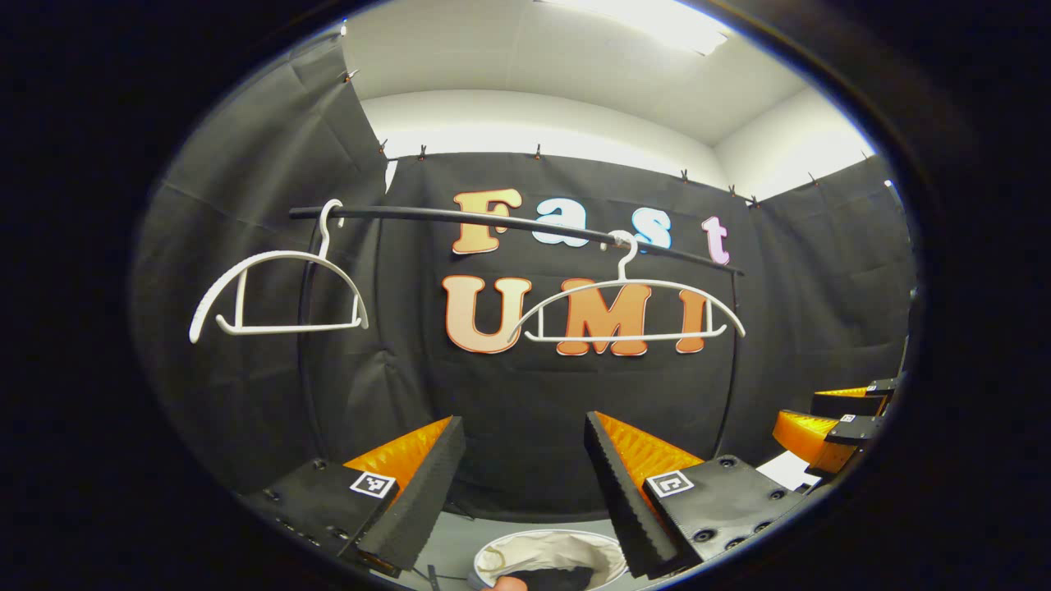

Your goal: Grasp the clothes on the hanger with both hands and then place them into the laundry hamper below.

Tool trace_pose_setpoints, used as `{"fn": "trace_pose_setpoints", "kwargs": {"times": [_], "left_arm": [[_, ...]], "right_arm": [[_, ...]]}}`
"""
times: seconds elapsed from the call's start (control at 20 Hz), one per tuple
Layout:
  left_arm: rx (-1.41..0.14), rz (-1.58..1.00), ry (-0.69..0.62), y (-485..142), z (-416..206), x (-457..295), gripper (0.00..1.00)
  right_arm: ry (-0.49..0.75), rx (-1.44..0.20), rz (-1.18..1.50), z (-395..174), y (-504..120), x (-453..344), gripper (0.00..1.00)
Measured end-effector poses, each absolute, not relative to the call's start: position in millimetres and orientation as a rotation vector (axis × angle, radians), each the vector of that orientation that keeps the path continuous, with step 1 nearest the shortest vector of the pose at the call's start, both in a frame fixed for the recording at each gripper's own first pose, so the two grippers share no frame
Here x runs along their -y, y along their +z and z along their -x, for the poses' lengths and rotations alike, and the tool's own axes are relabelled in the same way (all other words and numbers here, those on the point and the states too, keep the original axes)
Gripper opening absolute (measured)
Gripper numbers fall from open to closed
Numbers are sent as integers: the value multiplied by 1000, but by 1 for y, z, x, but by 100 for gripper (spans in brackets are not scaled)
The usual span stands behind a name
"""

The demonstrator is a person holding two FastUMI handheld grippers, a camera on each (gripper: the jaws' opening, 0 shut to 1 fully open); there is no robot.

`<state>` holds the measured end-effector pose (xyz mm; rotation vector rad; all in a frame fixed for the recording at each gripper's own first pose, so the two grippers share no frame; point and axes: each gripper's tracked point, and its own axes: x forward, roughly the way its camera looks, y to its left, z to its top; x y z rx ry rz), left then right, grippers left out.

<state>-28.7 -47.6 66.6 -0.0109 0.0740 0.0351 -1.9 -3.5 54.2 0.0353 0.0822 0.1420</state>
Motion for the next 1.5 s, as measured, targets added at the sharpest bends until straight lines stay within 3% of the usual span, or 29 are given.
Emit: {"fn": "trace_pose_setpoints", "kwargs": {"times": [0.05,0.2,0.25,0.3,0.35,0.4,0.45,0.5,0.6,0.65,0.7,0.75,0.9,0.95,1.0,1.05,1.1,1.5], "left_arm": [[-57,29,28,72,33,45,99],[-18,42,14,82,39,36,91],[-11,37,11,85,41,35,95],[0,28,9,89,42,32,95],[7,17,15,91,43,26,95],[6,12,12,91,43,24,96],[1,10,6,89,44,24,92],[-2,9,4,89,45,22,96],[7,0,-1,89,46,17,96],[13,-5,-2,89,48,16,96],[20,-4,-5,90,50,14,92],[21,-2,-12,90,49,15,96],[20,-9,-20,88,51,14,92],[21,-11,-23,89,52,15,92],[19,-16,-25,88,52,15,96],[19,-21,-28,88,52,16,96],[24,-25,-30,90,52,16,96],[30,-15,-28,89,47,13,97]], "right_arm": [[132,-76,-39,7,57,7,82],[106,-62,-68,24,68,16,82],[91,-51,-64,29,73,19,90],[78,-40,-54,33,77,22,91],[66,-31,-42,37,81,24,83],[53,-23,-35,39,84,26,92],[41,-16,-34,41,87,25,77],[34,-10,-40,44,88,24,86],[24,-3,-55,47,89,23,87],[17,-4,-59,49,88,24,80],[11,-2,-60,51,87,24,88],[12,-4,-58,52,86,23,89],[15,-12,-53,54,81,19,90],[12,-12,-49,53,81,18,99],[12,-17,-47,52,79,17,90],[18,-17,-48,52,79,14,99],[24,-16,-49,50,80,11,91],[43,2,-43,44,76,0,91]]}}
